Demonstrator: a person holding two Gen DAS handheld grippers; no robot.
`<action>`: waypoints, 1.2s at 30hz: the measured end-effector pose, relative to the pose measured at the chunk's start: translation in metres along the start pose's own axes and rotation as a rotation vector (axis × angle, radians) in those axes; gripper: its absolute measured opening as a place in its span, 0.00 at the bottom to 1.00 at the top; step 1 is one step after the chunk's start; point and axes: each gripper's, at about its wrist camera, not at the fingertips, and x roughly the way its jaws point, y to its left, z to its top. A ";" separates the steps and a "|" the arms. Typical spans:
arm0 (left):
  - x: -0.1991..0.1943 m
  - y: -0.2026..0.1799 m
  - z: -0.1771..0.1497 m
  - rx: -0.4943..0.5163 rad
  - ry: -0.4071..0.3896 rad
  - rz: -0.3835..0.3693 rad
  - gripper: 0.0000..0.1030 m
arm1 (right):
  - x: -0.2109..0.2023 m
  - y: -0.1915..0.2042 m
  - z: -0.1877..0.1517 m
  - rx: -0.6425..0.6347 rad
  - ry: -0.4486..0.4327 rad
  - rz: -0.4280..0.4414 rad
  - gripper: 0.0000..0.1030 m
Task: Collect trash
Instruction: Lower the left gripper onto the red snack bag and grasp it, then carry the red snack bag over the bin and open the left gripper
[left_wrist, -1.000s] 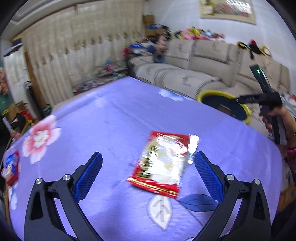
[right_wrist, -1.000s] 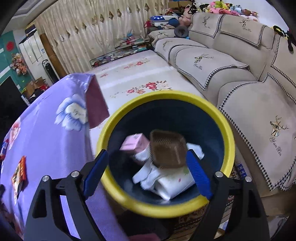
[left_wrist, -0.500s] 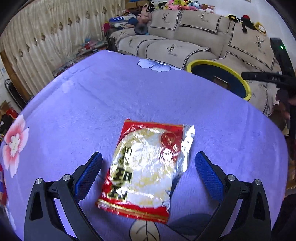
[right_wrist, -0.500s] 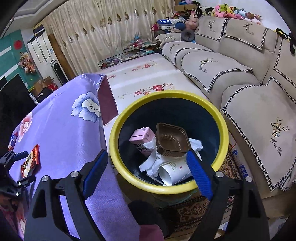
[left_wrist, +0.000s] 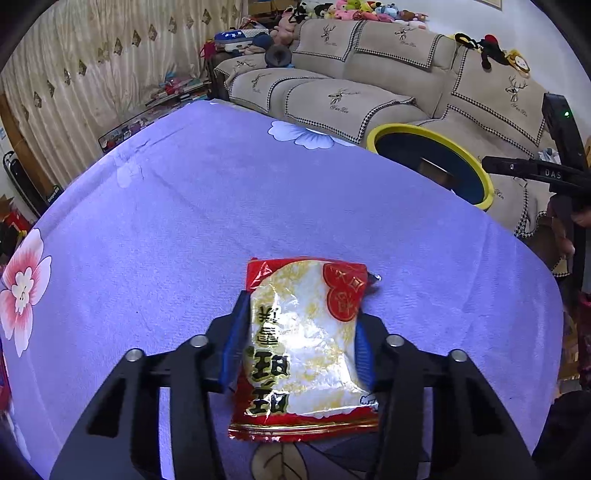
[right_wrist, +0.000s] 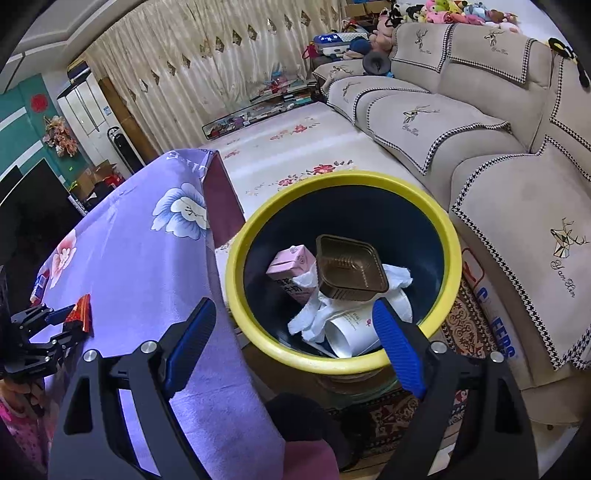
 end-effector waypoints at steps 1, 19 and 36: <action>-0.001 -0.002 0.000 -0.003 0.001 -0.004 0.38 | -0.002 0.000 0.000 -0.001 -0.003 0.003 0.80; -0.021 -0.063 0.049 0.075 -0.024 -0.047 0.25 | -0.049 -0.033 -0.004 0.037 -0.090 -0.022 0.80; 0.084 -0.183 0.189 0.177 0.058 -0.190 0.37 | -0.101 -0.111 -0.009 0.106 -0.187 -0.172 0.80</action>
